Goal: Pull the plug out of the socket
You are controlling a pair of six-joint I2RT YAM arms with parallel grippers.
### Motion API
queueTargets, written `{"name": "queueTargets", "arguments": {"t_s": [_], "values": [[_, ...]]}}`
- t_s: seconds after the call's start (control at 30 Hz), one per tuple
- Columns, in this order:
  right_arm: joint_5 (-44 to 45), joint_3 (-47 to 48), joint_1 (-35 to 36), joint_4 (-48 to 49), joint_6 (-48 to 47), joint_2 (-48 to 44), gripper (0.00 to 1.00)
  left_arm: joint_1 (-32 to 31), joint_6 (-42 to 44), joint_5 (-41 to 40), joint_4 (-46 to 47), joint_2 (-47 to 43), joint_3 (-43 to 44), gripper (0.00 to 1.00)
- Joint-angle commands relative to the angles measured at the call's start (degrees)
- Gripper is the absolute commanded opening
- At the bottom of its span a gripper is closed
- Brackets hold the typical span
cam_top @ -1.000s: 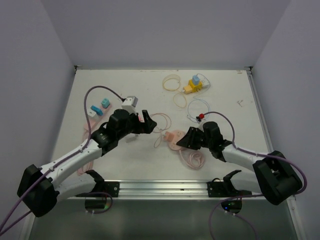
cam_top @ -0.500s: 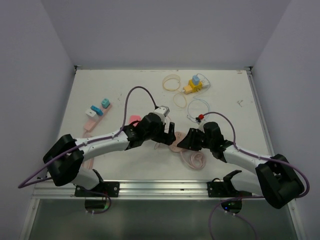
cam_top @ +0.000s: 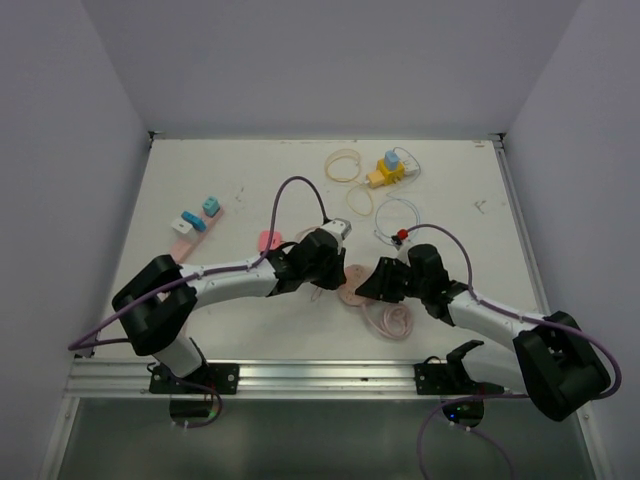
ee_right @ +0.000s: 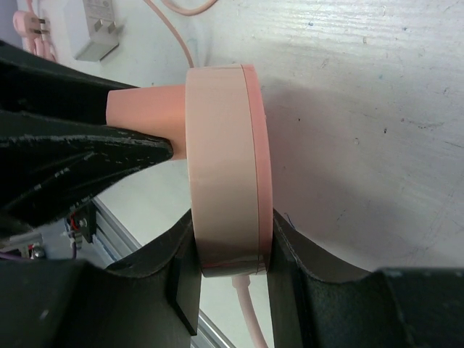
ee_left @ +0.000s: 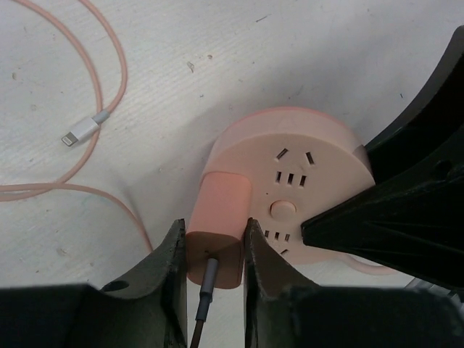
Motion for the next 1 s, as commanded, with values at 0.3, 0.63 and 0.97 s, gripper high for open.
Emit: {"name": "queueTargets", "arguments": {"t_s": [0.3,0.63,0.97], "values": [[6.42,2.07,-0.1,-8.91,-3.22,-0.78,0.0,-0.18,1.42,-6.28,0.91,-7.69,-0.13,0.0],[16.45,4.53,-0.1,-19.46,-1.91,5.63,0.0,-0.18,3.79,-11.21,4.07,-18.76,-4.78,0.0],[15.57,3.83,-0.11,-17.8,-1.73,4.23,0.0,0.52,5.21,-16.22,1.08,-23.69,-5.93,0.0]]}}
